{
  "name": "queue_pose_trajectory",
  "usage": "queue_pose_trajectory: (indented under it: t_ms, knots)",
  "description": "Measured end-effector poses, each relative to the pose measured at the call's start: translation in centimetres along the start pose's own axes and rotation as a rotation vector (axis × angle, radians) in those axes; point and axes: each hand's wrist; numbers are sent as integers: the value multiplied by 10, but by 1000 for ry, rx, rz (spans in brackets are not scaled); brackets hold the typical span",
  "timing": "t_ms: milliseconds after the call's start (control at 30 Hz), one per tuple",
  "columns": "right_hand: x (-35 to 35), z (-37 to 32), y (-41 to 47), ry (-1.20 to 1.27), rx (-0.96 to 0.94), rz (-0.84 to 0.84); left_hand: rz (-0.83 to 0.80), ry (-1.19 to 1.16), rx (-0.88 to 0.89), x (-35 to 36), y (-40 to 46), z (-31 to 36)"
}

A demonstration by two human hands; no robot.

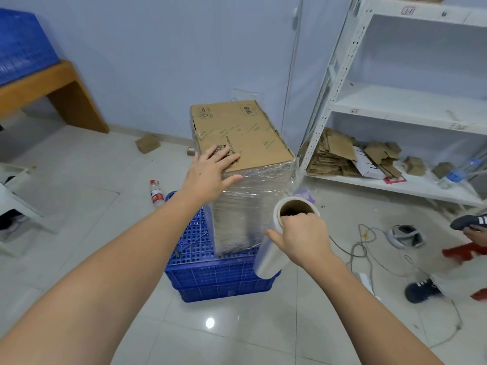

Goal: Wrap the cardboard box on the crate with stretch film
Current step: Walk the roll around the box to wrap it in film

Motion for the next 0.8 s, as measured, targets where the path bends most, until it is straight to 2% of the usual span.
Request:
queue_pose_trajectory:
  t_ms: [67, 200, 467, 633, 800]
  knots:
    - [-3, -2, -4, -6, -60, 25, 3, 6, -8, -1, 0, 3]
    - [-14, -17, -14, 37, -237, 207, 3, 7, -16, -2, -1, 4]
    - [0, -47, -26, -51, -574, 272, 30, 20, 6, -2, -6, 2]
    - [22, -73, -7, -32, -872, 170, 46, 22, 19, 1, -7, -1]
    - [37, -89, 2, -58, -921, 121, 55, -12, 4, 1, -8, -1]
Point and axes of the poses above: each hand's wrist, its own y-axis towards the middle knuckle, its own x-axis out of the palm, z = x × y, and after that the axes turned 8 degrees about x, right-handed
